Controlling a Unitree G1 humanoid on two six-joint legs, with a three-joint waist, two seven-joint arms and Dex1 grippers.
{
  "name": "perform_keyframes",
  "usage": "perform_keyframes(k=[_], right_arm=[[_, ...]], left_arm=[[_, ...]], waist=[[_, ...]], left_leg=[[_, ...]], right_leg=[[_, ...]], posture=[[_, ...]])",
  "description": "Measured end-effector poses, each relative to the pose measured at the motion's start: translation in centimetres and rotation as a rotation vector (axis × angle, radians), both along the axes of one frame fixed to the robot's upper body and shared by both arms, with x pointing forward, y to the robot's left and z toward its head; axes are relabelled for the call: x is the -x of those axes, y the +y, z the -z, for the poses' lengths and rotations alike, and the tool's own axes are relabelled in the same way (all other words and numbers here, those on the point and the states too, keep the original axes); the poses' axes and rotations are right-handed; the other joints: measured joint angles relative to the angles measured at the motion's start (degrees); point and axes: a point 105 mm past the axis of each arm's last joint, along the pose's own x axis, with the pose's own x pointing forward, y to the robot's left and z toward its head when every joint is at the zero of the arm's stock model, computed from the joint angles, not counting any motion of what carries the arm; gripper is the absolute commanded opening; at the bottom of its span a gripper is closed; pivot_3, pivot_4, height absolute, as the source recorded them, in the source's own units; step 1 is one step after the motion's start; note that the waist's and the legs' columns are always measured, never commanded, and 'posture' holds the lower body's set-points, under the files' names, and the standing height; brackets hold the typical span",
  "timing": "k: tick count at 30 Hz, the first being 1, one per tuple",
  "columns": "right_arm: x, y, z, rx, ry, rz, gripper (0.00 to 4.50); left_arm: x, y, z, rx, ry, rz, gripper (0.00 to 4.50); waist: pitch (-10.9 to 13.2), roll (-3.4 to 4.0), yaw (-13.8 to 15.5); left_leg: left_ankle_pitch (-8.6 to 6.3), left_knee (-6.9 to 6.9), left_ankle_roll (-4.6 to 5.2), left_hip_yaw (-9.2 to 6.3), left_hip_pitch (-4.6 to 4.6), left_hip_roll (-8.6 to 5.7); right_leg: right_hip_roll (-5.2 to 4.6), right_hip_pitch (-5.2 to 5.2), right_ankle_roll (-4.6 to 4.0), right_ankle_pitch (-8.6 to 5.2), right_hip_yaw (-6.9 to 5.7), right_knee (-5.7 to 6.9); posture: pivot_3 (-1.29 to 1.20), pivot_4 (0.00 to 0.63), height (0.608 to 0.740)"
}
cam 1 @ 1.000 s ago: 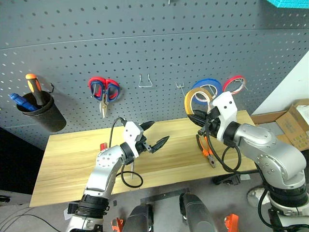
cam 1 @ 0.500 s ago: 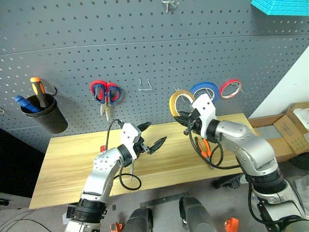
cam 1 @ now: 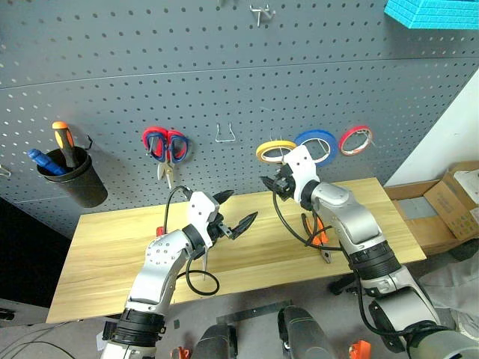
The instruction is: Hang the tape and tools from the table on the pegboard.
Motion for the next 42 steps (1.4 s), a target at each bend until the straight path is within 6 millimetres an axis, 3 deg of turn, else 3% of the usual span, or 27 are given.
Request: perform_keyframes(k=[1,7,10,13,15,20,26,35,38,42], right_arm=[[0.4,-0.6,-0.1,0.008,-0.003,0.011,4.46],[6.4,-3.7,1.2,-0.050,0.211,-0.073,4.46],[9.0,-5.7,4.5,0.009,0.378,-0.050,4.46],[8.2,-7.5,7.9,0.042,0.520,0.133,4.46],[6.3,-7.4,8.8,0.007,0.565,0.251,4.46],[4.3,-8.9,11.0,0.045,0.634,0.440,4.46],[3.5,-10.5,13.3,0.113,0.677,0.552,4.46],[2.4,-10.9,15.0,0.139,0.698,0.594,4.46],[2.0,-10.8,15.0,0.109,0.699,0.580,3.96],[1.8,-11.6,15.1,0.099,0.704,0.605,2.60]], left_arm=[[0.0,0.0,0.1,-0.003,0.001,0.002,4.50],[0.1,0.2,1.2,-0.047,0.048,0.012,4.50],[1.6,0.3,3.5,-0.143,0.113,0.079,4.50],[2.9,0.8,5.5,-0.189,0.190,0.099,4.50],[3.4,0.8,5.9,-0.213,0.204,0.116,4.50],[5.3,1.6,7.1,-0.260,0.257,0.116,4.50],[6.9,1.6,6.2,-0.234,0.266,0.105,4.50],[6.8,1.7,5.8,-0.230,0.266,0.075,4.50],[6.7,1.7,5.8,-0.229,0.272,0.072,4.50],[6.5,1.6,5.1,-0.217,0.256,0.078,4.50]], waist=[[0.0,0.00,0.0],[0.0,0.02,0.2],[0.1,0.02,-0.1],[0.6,0.05,-0.6],[1.5,-0.01,-0.7],[2.4,0.09,0.3],[3.1,0.14,1.8],[3.3,0.12,2.1],[3.4,0.08,2.1],[3.4,0.06,2.3]], left_leg=[[0.00,0.00,0.01,0.00,0.00,0.00],[-0.02,0.00,0.04,0.00,0.03,0.04],[-0.03,-0.02,0.06,0.06,0.32,0.09],[0.00,-0.01,0.10,0.29,0.60,0.13],[-0.01,0.00,0.09,0.34,1.19,0.25],[-0.09,-0.05,0.22,0.31,1.04,0.23],[-0.20,-0.19,0.20,0.32,0.58,0.24],[-0.19,-0.10,0.20,0.48,0.49,0.25],[-0.19,-0.10,0.20,0.47,0.51,0.27],[-0.20,-0.11,0.20,0.46,0.51,0.28]], right_leg=[[0.00,0.00,0.00,0.00,0.01,-0.01],[0.00,0.06,0.01,-0.02,0.00,-0.04],[0.02,0.37,-0.01,-0.17,-0.04,-0.08],[0.01,0.50,0.17,-0.30,0.19,-0.04],[0.01,1.11,0.08,-0.37,0.35,-0.10],[0.02,1.00,0.23,-0.49,0.32,-0.11],[0.00,0.38,-0.12,-0.31,0.38,-0.07],[0.02,0.30,0.18,-0.49,0.26,-0.08],[0.04,0.32,0.16,-0.48,0.20,-0.08],[0.04,0.34,0.11,-0.45,0.18,-0.09]], posture=[[-0.23,0.148,0.740],[-0.25,0.192,0.740],[-0.25,0.217,0.740],[-0.23,0.240,0.740],[-0.20,0.254,0.740],[-0.16,0.277,0.740],[-0.13,0.276,0.740],[-0.12,0.273,0.740],[-0.11,0.272,0.740],[-0.12,0.265,0.740]])
